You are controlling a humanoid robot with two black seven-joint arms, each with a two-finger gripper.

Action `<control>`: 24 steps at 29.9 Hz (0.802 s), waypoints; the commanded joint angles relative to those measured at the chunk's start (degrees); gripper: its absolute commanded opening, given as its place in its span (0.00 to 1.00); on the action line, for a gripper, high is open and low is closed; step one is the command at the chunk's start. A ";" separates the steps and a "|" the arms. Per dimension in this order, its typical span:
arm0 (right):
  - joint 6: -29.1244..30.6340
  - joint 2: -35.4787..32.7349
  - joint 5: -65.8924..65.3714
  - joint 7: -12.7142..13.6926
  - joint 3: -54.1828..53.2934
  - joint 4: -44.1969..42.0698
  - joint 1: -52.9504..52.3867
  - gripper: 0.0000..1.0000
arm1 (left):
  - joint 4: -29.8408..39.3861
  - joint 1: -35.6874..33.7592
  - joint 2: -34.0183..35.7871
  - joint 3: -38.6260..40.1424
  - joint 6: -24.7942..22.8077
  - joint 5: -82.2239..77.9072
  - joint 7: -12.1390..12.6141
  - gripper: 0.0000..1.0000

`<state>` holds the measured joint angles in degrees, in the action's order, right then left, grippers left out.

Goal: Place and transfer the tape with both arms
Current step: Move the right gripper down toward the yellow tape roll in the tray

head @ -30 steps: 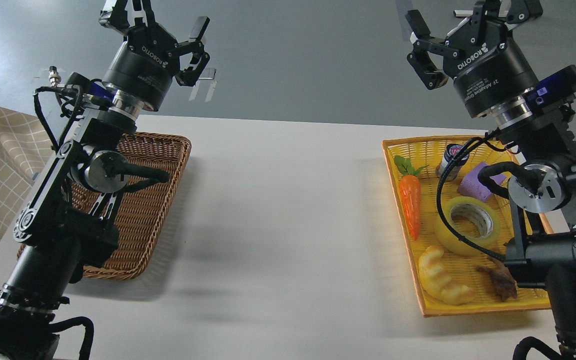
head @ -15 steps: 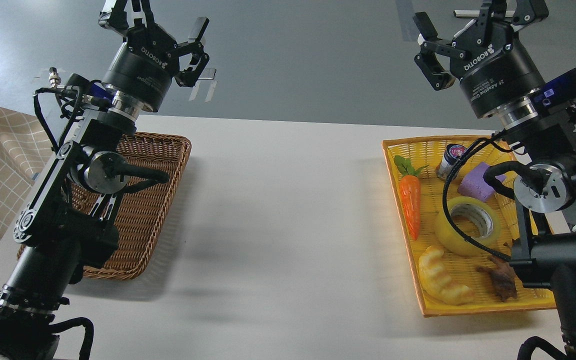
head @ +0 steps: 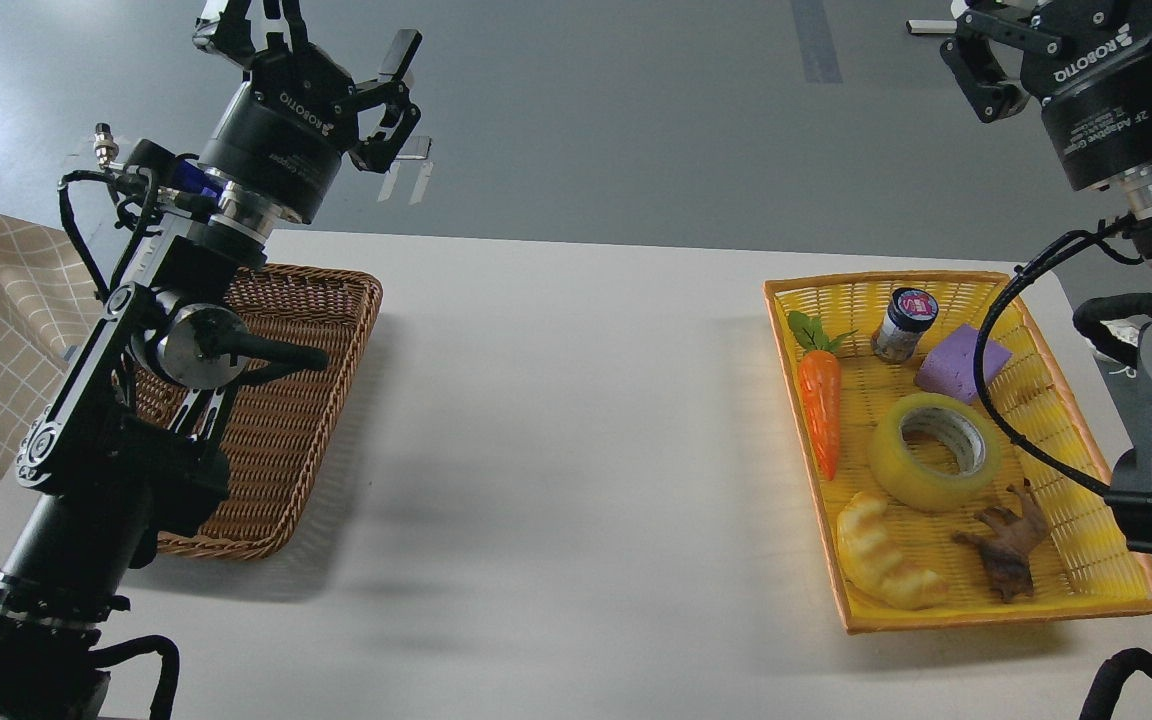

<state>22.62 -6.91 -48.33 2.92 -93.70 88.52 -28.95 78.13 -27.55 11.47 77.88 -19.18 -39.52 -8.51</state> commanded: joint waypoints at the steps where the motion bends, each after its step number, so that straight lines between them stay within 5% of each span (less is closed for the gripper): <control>1: 4.44 -0.65 -0.27 -3.08 -0.87 0.33 1.00 1.00 | 0.53 0.04 0.31 0.17 -1.57 0.06 -0.02 0.98; 4: 4.36 -4.06 -0.27 -5.29 -1.05 0.08 1.79 1.00 | 0.53 0.13 0.40 0.34 -1.74 0.06 -0.02 0.98; 13: 5.38 -6.80 -0.18 -5.73 -2.19 2.62 7.95 1.00 | 0.62 1.27 0.40 0.52 -4.03 -0.03 -0.02 0.98; 20: 5.38 -15.32 -0.18 2.52 -3.42 6.40 10.49 1.00 | 0.62 1.36 0.58 2.72 -4.03 0.06 -0.10 0.98; 24: 5.38 -19.89 -0.36 0.16 -3.86 6.67 13.13 1.00 | 0.62 2.15 0.84 3.60 -4.47 0.06 -0.10 0.98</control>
<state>28.02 -23.76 -48.50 4.73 -97.17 95.05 -17.43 78.76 -25.96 12.09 80.93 -23.50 -39.48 -8.58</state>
